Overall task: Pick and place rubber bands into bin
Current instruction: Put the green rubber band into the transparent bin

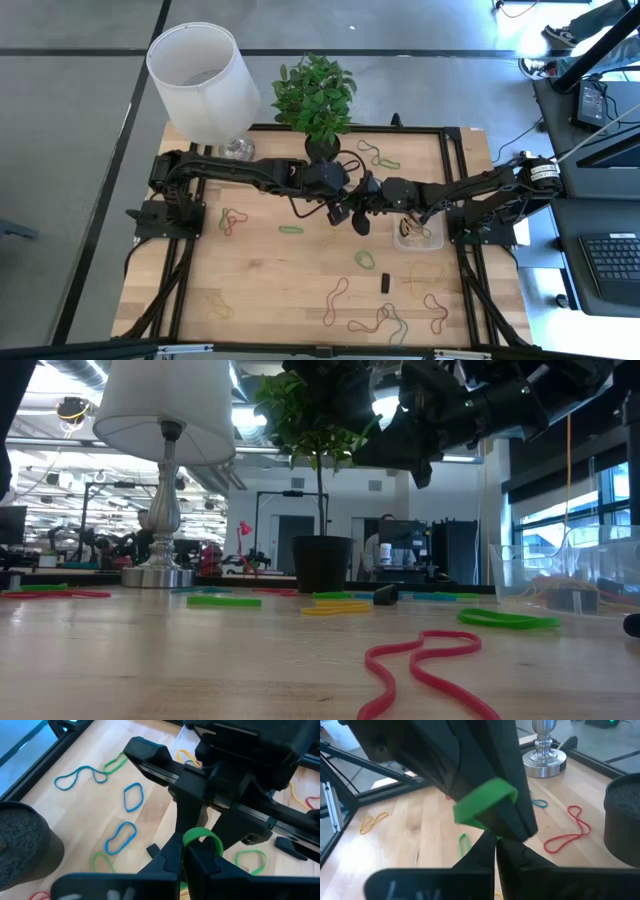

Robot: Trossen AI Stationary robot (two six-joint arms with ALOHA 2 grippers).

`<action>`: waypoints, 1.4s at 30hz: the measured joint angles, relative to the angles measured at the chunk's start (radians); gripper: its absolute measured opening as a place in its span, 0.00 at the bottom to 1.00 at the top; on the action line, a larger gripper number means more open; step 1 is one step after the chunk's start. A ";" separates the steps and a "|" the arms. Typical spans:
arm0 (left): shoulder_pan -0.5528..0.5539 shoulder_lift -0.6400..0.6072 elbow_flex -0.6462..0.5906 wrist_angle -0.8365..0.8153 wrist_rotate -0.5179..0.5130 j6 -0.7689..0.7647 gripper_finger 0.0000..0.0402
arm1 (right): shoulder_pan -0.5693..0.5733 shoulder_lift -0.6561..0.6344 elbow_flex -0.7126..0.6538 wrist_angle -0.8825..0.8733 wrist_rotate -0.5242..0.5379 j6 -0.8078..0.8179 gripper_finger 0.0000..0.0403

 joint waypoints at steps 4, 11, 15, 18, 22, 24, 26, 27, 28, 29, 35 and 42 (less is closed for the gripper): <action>0.000 0.000 0.000 0.000 0.029 0.014 0.04 | 0.000 -0.020 0.000 -0.027 -0.005 0.000 0.01; 0.000 -0.007 0.000 -0.013 0.032 0.015 0.18 | 0.000 -0.069 0.000 -0.098 -0.007 0.000 0.00; 0.002 -0.029 -0.001 -0.043 0.054 0.015 0.24 | 0.000 -0.094 0.000 -0.137 -0.008 -0.001 0.00; 0.002 -0.052 -0.001 -0.078 0.055 0.024 0.27 | 0.001 -0.118 0.000 -0.165 -0.008 -0.013 0.00; 0.005 -0.084 0.000 -0.149 0.051 0.037 0.28 | 0.001 -0.158 -0.001 -0.230 -0.007 -0.023 0.00; 0.008 -0.104 0.000 -0.175 0.049 0.027 0.27 | 0.001 -0.192 0.001 -0.301 -0.007 -0.018 0.00; 0.008 -0.123 0.000 -0.211 0.044 0.017 0.25 | -0.002 -0.233 0.001 -0.379 0.002 0.002 0.00; 0.008 -0.134 -0.001 -0.235 0.041 0.011 0.25 | -0.002 -0.259 0.001 -0.432 0.013 0.016 0.00; 0.008 -0.140 -0.001 -0.269 0.039 0.007 0.24 | -0.006 -0.287 0.000 -0.492 0.028 0.033 0.00; 0.007 -0.145 -0.001 -0.281 0.039 0.005 0.23 | -0.008 -0.313 0.000 -0.534 0.043 0.042 0.00; -0.012 -0.155 -0.020 -0.370 0.059 -0.026 0.11 | -0.028 -0.492 0.000 -0.871 0.079 0.169 0.00; -0.045 -0.155 -0.139 -0.359 0.083 -0.035 0.01 | -0.048 -0.604 0.000 -1.295 0.070 0.417 0.00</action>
